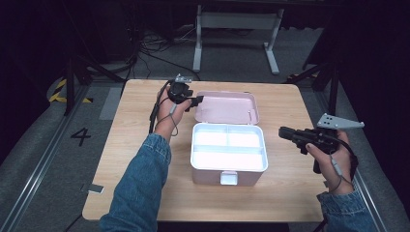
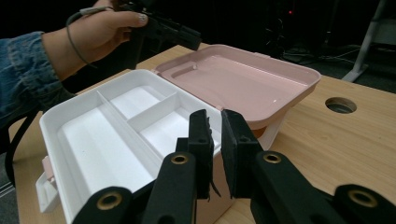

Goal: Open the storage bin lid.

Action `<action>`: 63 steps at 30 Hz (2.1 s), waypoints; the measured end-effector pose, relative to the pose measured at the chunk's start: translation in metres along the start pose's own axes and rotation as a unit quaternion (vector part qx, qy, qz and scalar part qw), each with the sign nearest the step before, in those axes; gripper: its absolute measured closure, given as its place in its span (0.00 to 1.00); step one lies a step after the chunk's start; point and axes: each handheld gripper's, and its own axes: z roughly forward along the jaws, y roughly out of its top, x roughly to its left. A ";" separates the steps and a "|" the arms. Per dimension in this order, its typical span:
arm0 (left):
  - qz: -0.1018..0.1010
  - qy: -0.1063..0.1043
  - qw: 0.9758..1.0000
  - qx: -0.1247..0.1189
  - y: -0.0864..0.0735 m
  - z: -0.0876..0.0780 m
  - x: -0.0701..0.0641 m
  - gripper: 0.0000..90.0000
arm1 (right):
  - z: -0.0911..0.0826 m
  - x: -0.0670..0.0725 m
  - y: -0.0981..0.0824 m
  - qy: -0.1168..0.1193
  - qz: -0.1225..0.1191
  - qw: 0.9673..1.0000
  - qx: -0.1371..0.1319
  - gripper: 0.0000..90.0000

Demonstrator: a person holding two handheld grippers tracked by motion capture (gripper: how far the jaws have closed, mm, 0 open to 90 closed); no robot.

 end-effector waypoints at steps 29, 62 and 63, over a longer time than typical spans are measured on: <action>0.067 -0.024 0.996 -0.050 -0.015 -0.133 -0.044 0.40 | 0.026 -0.022 0.010 -0.011 0.017 0.999 0.035 0.79; 0.044 0.066 0.997 -0.001 -0.101 -0.174 -0.038 0.38 | 0.023 -0.033 -0.011 -0.040 0.030 0.995 0.088 0.78; 0.041 0.064 0.997 0.003 -0.102 -0.173 -0.038 0.38 | 0.023 -0.034 -0.012 -0.040 0.032 0.995 0.090 0.78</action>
